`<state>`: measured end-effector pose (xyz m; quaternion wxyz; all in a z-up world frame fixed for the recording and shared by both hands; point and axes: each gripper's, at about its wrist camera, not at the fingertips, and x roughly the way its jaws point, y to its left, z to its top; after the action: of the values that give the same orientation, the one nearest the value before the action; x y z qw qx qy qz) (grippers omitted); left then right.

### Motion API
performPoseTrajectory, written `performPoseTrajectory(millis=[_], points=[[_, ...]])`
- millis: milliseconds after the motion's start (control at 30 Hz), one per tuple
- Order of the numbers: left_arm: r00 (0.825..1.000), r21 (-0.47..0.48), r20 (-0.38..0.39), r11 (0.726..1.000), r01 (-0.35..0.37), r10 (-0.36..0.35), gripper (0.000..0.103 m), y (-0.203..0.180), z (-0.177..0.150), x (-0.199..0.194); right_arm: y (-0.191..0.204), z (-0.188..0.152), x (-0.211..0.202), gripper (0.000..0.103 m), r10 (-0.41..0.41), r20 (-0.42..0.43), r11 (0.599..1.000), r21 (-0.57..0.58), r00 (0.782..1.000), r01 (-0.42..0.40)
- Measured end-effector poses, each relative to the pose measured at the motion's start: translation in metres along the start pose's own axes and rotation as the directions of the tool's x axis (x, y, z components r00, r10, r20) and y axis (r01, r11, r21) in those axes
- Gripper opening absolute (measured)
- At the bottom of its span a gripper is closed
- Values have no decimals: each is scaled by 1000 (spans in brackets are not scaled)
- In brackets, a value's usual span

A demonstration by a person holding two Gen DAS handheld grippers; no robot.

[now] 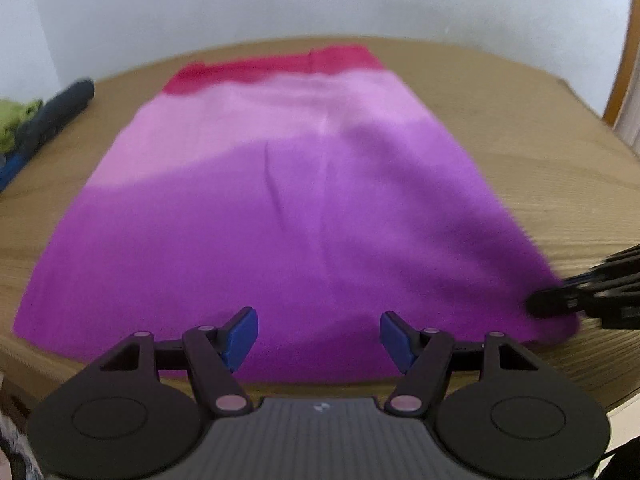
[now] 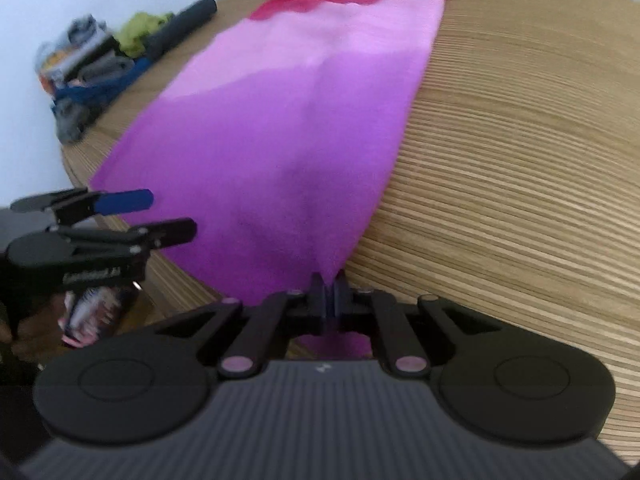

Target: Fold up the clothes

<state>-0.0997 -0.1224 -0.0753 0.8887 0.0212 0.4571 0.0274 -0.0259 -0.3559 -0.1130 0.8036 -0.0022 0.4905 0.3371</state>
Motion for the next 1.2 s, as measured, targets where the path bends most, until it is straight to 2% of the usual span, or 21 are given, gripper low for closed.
performPoseTrajectory(millis=[100,233,300,400,533,700,833,933,1067,1200], points=[[1000,-10,-3,1000,-9,9,69,7,4,-1,-8,4,-6,19,21,-26,999,30,999,-20],[998,-2,35,999,-50,50,70,18,17,-10,-23,18,-13,34,67,52,992,107,996,-72],[996,2,47,998,-70,69,70,26,24,-12,-32,29,-13,34,83,104,985,145,991,-98],[994,0,54,996,-90,90,70,43,39,-8,-44,55,-7,34,58,174,981,173,983,-88],[992,15,78,995,-100,98,70,68,69,7,-64,108,15,35,-19,234,978,206,972,-30],[988,52,135,995,-88,81,70,91,132,48,-88,196,55,35,-58,264,969,245,963,-9],[989,70,147,997,-42,31,70,105,184,92,-111,269,99,35,-124,277,940,339,953,23],[989,87,148,995,-39,26,70,116,214,128,-131,318,140,35,-145,273,919,393,951,27],[992,46,127,999,-11,5,70,132,244,170,-158,359,181,35,-180,268,900,433,947,49],[990,0,137,1000,6,-6,70,144,266,201,-156,382,208,32,-188,271,934,348,944,86]])
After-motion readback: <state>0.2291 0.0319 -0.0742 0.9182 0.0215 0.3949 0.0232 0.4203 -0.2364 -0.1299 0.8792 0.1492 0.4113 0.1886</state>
